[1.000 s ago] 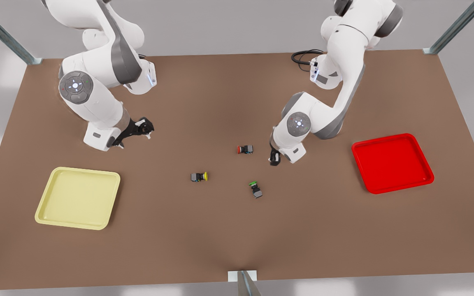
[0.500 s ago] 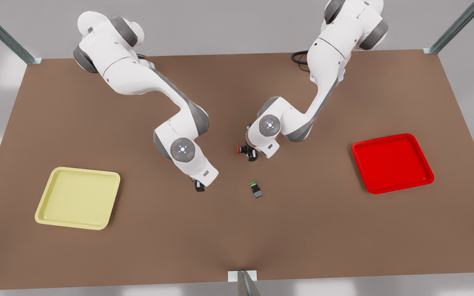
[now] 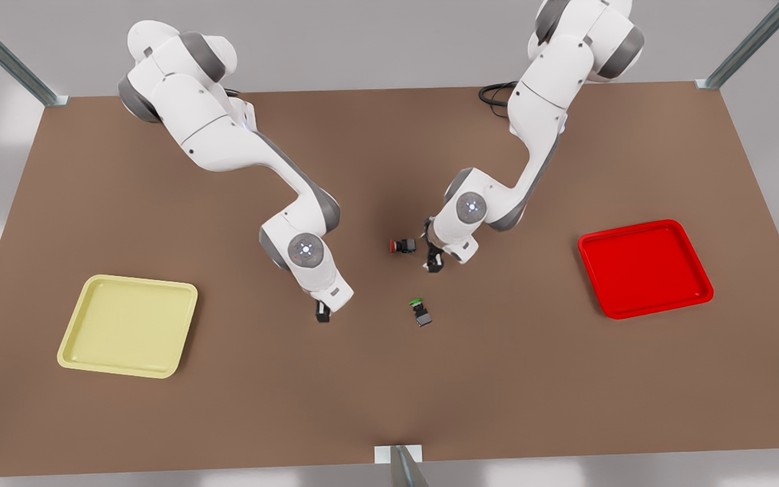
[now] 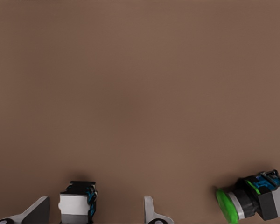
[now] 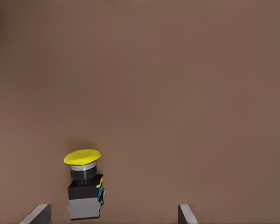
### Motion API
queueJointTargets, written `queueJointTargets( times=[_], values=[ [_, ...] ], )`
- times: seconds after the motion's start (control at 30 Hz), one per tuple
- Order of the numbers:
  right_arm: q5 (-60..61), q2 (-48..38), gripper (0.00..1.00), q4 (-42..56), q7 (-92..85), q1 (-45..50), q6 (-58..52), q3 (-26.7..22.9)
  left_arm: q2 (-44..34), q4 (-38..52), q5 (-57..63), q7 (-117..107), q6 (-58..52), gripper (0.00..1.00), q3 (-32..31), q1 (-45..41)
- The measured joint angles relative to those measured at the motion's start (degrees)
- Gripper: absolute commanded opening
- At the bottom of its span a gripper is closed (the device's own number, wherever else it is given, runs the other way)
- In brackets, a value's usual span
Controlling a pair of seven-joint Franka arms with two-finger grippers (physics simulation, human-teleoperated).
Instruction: Place the switches on the corresponding trays according to their colors
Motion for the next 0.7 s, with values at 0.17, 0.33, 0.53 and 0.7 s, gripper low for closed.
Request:
queueJointTargets(
  times=[0.17,0.33,0.53,0.7],
  values=[
    [-0.2,-0.1,1.00,-4.5,2.7,0.1,4.1,0.0,-0.4,0.3,-0.1,-2.5,-0.8,0.98,-1.4,-1.1],
    [-2.7,0.3,1.00,-6.2,7.3,1.6,5.2,0.1,0.8,0.9,0.0,-3.9,-0.6,0.98,-2.4,-2.3],
    [-5.9,1.5,1.00,-6.8,6.5,1.4,5.4,0.1,3.9,0.5,0.3,-3.5,4.3,0.97,-2.3,-2.8],
    [-7.2,2.9,1.00,-6.8,6.4,1.5,5.5,0.1,4.7,0.4,0.4,-3.0,4.9,0.74,-1.7,-2.8]
  ],
)
